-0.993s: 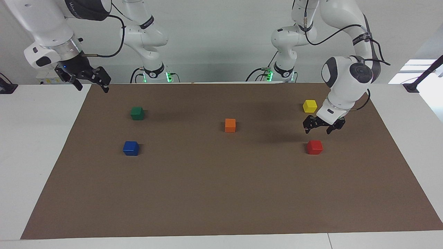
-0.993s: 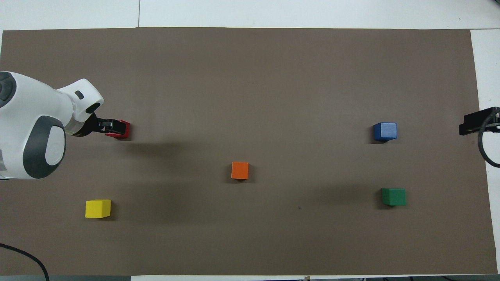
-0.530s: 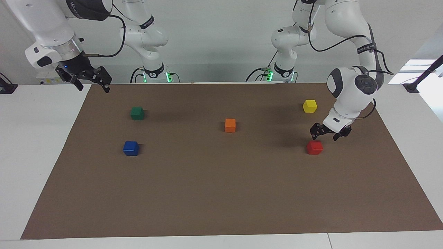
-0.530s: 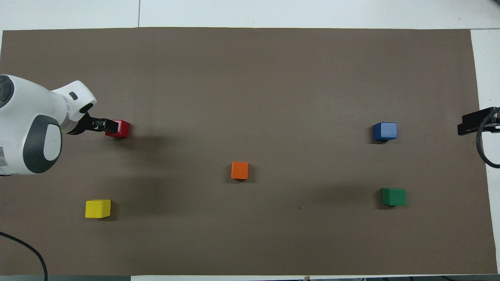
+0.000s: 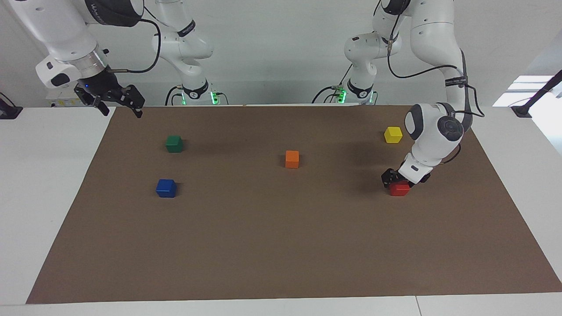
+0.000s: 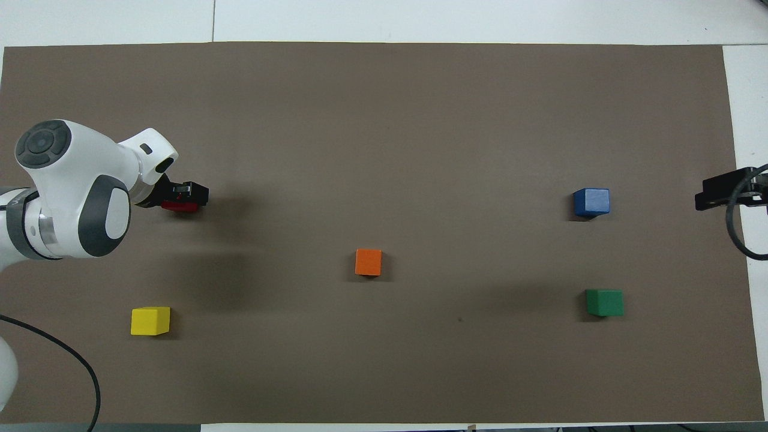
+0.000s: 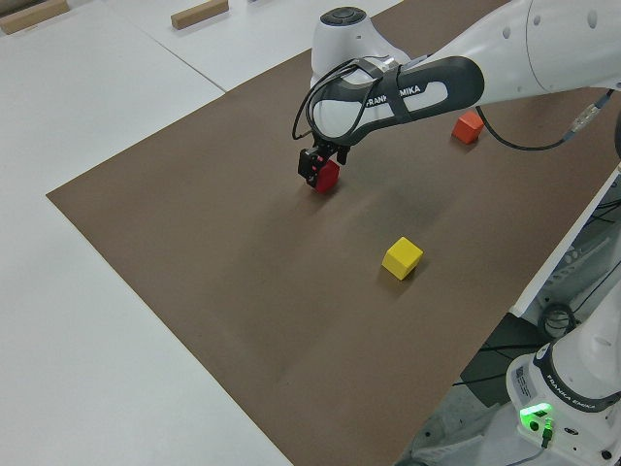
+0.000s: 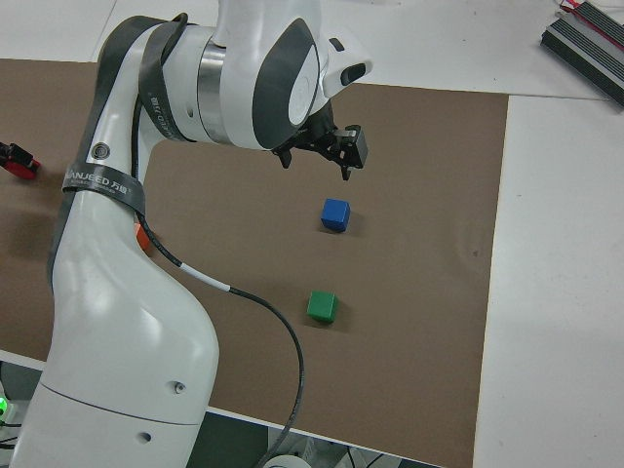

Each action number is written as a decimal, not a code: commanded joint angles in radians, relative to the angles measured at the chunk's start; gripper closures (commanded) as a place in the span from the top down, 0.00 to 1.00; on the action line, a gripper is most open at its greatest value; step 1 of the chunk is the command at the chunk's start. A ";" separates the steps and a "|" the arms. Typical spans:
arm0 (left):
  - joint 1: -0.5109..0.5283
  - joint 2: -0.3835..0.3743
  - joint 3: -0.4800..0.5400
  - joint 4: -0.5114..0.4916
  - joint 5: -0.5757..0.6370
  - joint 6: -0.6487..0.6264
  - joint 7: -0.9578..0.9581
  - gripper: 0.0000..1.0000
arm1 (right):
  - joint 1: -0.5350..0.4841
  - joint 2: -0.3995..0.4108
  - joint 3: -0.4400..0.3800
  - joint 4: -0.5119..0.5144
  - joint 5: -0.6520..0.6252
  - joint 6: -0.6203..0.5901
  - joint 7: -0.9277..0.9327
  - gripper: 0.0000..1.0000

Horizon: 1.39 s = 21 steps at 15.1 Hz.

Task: Transfer red block to right arm and stack on blue block
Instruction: 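Close the left gripper on the red cube and lift it, then carry the red cube toward the center while the right gripper approaches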

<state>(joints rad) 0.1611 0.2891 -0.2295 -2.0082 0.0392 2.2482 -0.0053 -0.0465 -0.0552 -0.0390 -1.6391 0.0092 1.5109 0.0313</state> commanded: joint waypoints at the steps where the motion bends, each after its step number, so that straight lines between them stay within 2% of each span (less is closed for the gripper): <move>1: -0.011 0.001 0.009 0.003 -0.012 -0.016 -0.015 0.85 | -0.035 -0.026 0.005 -0.030 0.084 0.008 -0.024 1.00; 2: -0.011 0.001 0.009 0.003 -0.012 -0.025 -0.015 0.63 | -0.041 -0.026 0.005 -0.030 0.125 0.024 -0.024 1.00; 3: -0.011 0.001 0.009 0.006 -0.012 -0.042 -0.015 0.23 | -0.042 -0.026 0.005 -0.031 0.150 0.044 -0.025 1.00; 4: -0.009 0.002 0.009 0.029 -0.013 -0.079 -0.015 0.00 | -0.041 -0.023 0.005 -0.038 0.179 0.055 -0.027 1.00; 6: -0.009 0.011 0.007 0.141 -0.060 -0.209 -0.024 0.00 | -0.050 -0.018 0.004 -0.059 0.291 0.110 -0.039 1.00; 8: -0.009 0.009 0.009 0.254 -0.195 -0.361 -0.138 0.00 | -0.091 0.006 0.004 -0.070 0.404 0.155 -0.134 1.00; 11: -0.006 -0.069 0.001 0.298 -0.368 -0.507 -0.374 0.00 | -0.147 0.037 0.004 -0.135 0.685 0.152 -0.224 0.99; 13: -0.008 -0.132 0.001 0.298 -0.534 -0.541 -0.479 0.00 | -0.171 0.060 0.004 -0.191 0.867 0.141 -0.367 0.99; 15: -0.012 -0.186 -0.013 0.296 -0.674 -0.599 -0.597 0.00 | -0.174 0.072 0.004 -0.228 0.989 0.130 -0.431 0.99; 18: -0.069 -0.248 -0.069 0.293 -0.748 -0.598 -0.752 0.00 | -0.177 0.081 0.004 -0.342 1.260 0.075 -0.549 0.99; 21: -0.130 -0.303 -0.088 0.283 -0.913 -0.547 -0.935 0.00 | -0.162 0.130 0.005 -0.409 1.461 -0.023 -0.635 0.99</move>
<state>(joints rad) 0.0692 0.0331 -0.3257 -1.6961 -0.7793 1.6635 -0.8461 -0.2073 0.0574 -0.0412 -1.9882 1.3493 1.5362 -0.5287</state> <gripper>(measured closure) 0.445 0.000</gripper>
